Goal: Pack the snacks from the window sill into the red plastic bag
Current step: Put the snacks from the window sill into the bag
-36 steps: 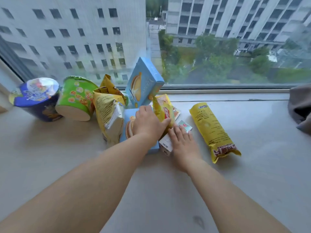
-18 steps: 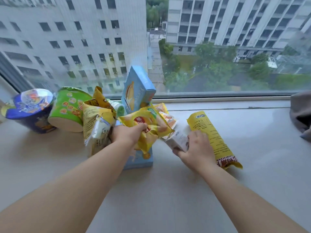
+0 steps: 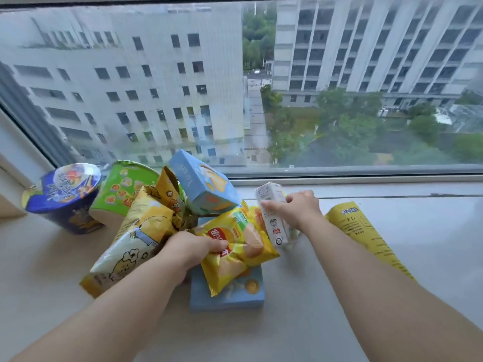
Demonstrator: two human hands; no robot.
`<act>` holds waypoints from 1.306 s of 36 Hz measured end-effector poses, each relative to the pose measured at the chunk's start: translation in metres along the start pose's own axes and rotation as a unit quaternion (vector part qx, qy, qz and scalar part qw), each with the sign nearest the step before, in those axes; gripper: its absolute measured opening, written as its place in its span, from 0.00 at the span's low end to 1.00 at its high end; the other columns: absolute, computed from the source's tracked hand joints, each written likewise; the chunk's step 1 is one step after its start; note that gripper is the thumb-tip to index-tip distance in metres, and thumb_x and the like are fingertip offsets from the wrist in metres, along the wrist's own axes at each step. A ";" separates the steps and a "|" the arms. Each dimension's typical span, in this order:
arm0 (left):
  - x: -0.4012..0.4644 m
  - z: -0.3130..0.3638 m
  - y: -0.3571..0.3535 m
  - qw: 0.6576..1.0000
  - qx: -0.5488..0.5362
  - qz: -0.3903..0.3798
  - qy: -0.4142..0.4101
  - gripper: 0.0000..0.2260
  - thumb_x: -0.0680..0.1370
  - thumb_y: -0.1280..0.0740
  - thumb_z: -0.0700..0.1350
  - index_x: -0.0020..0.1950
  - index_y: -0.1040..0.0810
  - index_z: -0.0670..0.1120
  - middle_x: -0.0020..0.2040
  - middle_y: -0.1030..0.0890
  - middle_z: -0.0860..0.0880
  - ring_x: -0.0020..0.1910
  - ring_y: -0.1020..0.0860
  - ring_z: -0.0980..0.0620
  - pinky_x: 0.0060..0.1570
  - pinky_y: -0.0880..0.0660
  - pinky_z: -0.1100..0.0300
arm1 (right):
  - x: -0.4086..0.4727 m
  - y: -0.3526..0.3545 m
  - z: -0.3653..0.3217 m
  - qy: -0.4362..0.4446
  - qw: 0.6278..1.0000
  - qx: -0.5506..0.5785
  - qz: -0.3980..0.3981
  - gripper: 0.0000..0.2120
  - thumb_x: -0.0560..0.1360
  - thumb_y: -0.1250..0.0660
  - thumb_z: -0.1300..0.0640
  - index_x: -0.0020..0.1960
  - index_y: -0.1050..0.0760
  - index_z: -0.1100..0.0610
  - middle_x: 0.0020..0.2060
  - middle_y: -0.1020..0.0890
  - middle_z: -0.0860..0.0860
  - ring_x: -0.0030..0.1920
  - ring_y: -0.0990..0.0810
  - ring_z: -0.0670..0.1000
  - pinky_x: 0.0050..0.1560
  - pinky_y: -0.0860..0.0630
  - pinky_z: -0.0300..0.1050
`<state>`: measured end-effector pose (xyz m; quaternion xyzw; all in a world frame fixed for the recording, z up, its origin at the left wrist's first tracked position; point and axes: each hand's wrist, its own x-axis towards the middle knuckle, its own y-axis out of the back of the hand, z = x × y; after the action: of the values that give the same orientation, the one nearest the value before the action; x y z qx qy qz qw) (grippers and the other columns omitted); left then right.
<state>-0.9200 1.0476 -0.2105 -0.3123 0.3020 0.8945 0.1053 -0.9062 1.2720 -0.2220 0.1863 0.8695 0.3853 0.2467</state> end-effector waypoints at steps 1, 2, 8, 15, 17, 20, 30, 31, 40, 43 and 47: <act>0.004 -0.002 0.000 1.000 -0.002 -0.001 -0.006 0.21 0.62 0.19 0.51 0.48 0.20 0.44 0.46 0.17 0.45 0.46 0.19 0.43 0.52 0.22 0.47 | 0.003 -0.008 -0.003 0.003 1.000 0.005 -0.018 0.33 0.64 0.33 0.31 0.61 0.26 0.52 0.64 0.35 0.55 0.67 0.35 0.55 0.67 0.34 0.51; 0.007 -0.003 -0.001 1.000 -0.006 0.000 -0.013 0.22 0.61 0.19 0.51 0.49 0.20 0.43 0.46 0.17 0.45 0.46 0.19 0.44 0.53 0.22 0.48 | 0.006 -0.017 -0.005 0.003 1.000 0.003 -0.029 0.36 0.63 0.33 0.31 0.65 0.30 0.50 0.66 0.37 0.55 0.68 0.36 0.56 0.69 0.36 0.52; 0.013 -0.005 -0.009 0.999 -0.021 -0.011 -0.041 0.42 0.47 0.21 0.62 0.58 0.22 0.47 0.53 0.18 0.48 0.51 0.19 0.45 0.55 0.22 0.49 | 0.023 -0.029 -0.012 0.011 0.999 -0.001 -0.036 0.46 0.66 0.31 0.37 0.76 0.50 0.46 0.73 0.44 0.55 0.73 0.43 0.57 0.72 0.43 0.55; 0.000 -0.005 -0.012 0.996 -0.014 0.029 -0.078 0.48 0.65 0.23 0.56 0.76 0.47 0.44 0.71 0.33 0.46 0.69 0.33 0.44 0.67 0.33 0.52 | 0.013 -0.030 -0.016 -0.010 0.995 0.071 -0.076 0.50 0.59 0.28 0.41 0.75 0.45 0.54 0.68 0.39 0.57 0.65 0.32 0.58 0.62 0.32 0.47; -0.007 -0.004 -0.014 0.997 -0.013 0.026 -0.071 0.47 0.66 0.23 0.56 0.75 0.46 0.44 0.70 0.31 0.45 0.68 0.31 0.44 0.65 0.32 0.53 | 0.006 -0.032 -0.014 -0.018 0.995 0.077 -0.061 0.44 0.65 0.27 0.43 0.74 0.44 0.54 0.68 0.38 0.57 0.65 0.31 0.58 0.62 0.31 0.48; -0.018 -0.010 -0.017 0.999 0.004 0.013 -0.049 0.43 0.65 0.23 0.57 0.72 0.40 0.44 0.66 0.27 0.46 0.64 0.28 0.46 0.59 0.30 0.56 | -0.007 -0.034 -0.007 -0.027 0.996 0.068 -0.054 0.41 0.69 0.30 0.43 0.75 0.46 0.54 0.68 0.37 0.57 0.65 0.30 0.60 0.65 0.31 0.50; -0.051 -0.074 -0.036 0.997 -0.019 -0.069 0.016 0.43 0.38 0.23 0.70 0.48 0.17 0.50 0.48 0.16 0.51 0.48 0.18 0.50 0.53 0.21 0.56 | -0.111 -0.031 0.024 -0.064 0.995 0.068 -0.031 0.44 0.71 0.31 0.42 0.77 0.51 0.53 0.69 0.37 0.57 0.68 0.32 0.59 0.66 0.34 0.51; -0.049 -0.087 -0.041 0.996 -0.031 -0.077 0.029 0.44 0.36 0.23 0.70 0.46 0.16 0.50 0.46 0.15 0.51 0.47 0.17 0.50 0.52 0.21 0.55 | -0.125 -0.030 0.028 -0.072 0.995 0.069 -0.028 0.44 0.71 0.31 0.42 0.77 0.51 0.53 0.69 0.37 0.57 0.68 0.32 0.59 0.66 0.34 0.51; -0.149 -0.069 -0.019 0.972 -0.195 -0.127 0.018 0.38 0.59 0.18 0.48 0.63 0.35 0.47 0.55 0.20 0.41 0.46 0.17 0.42 0.42 0.19 0.45 | -0.216 -0.002 0.033 -0.124 0.977 0.172 0.016 0.36 0.73 0.31 0.52 0.75 0.44 0.56 0.67 0.30 0.59 0.67 0.30 0.59 0.63 0.33 0.49; -0.186 -0.048 -0.001 0.963 -0.216 -0.163 -0.008 0.31 0.67 0.23 0.40 0.64 0.37 0.47 0.53 0.20 0.40 0.44 0.17 0.41 0.41 0.19 0.43 | -0.240 0.019 0.022 -0.114 0.967 0.222 0.043 0.34 0.72 0.31 0.53 0.74 0.41 0.56 0.67 0.29 0.58 0.65 0.29 0.59 0.65 0.31 0.52; -0.225 -0.044 0.022 0.957 -0.218 -0.186 -0.042 0.32 0.69 0.24 0.40 0.65 0.38 0.49 0.54 0.20 0.42 0.44 0.17 0.43 0.43 0.19 0.43 | -0.276 0.050 0.005 -0.073 0.963 0.251 0.062 0.36 0.69 0.30 0.51 0.73 0.39 0.55 0.67 0.29 0.56 0.65 0.29 0.58 0.65 0.32 0.52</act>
<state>-0.7306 1.0033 -0.0877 -0.3400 0.0317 0.9157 0.2118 -0.6735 1.1650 -0.1081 0.3234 0.9047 0.1542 0.2307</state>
